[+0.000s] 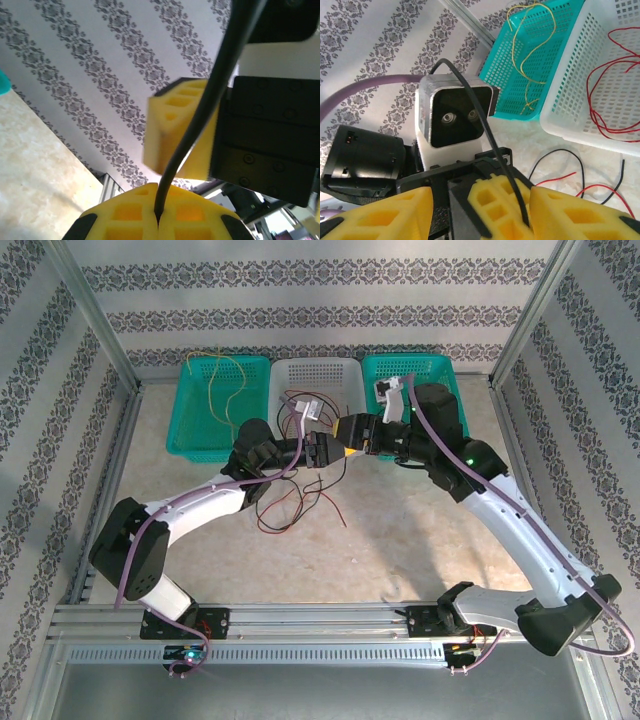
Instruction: Untangle the cables
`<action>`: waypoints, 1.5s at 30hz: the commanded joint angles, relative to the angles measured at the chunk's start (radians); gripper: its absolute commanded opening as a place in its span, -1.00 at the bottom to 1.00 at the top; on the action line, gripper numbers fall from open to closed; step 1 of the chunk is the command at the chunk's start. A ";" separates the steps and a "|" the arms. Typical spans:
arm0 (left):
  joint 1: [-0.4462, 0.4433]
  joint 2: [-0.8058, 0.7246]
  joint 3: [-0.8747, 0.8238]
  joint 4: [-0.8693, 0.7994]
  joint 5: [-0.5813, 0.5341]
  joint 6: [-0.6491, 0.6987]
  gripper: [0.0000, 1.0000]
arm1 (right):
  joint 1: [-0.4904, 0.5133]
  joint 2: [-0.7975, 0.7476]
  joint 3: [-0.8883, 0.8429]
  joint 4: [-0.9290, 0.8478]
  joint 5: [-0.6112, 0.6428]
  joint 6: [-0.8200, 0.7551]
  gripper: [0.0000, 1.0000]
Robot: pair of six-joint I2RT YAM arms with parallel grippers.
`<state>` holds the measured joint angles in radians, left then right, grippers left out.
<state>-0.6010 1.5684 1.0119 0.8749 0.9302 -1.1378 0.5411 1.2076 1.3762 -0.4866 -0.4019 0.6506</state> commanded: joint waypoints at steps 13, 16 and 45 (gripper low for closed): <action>-0.010 -0.029 0.039 0.098 0.158 -0.057 -1.00 | 0.006 0.067 0.103 -0.032 0.009 -0.044 -0.41; -0.010 -0.029 0.043 0.096 0.168 -0.056 -1.00 | 0.006 0.070 0.102 -0.033 0.015 -0.046 -0.43; -0.011 -0.058 -0.098 0.031 0.043 -0.012 -1.00 | -0.127 -0.049 -0.007 0.125 0.200 0.105 -1.00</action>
<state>-0.6029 1.5463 0.9180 0.9237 1.0088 -1.2041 0.4271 1.1809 1.3819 -0.4065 -0.2241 0.7341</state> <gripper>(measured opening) 0.055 0.053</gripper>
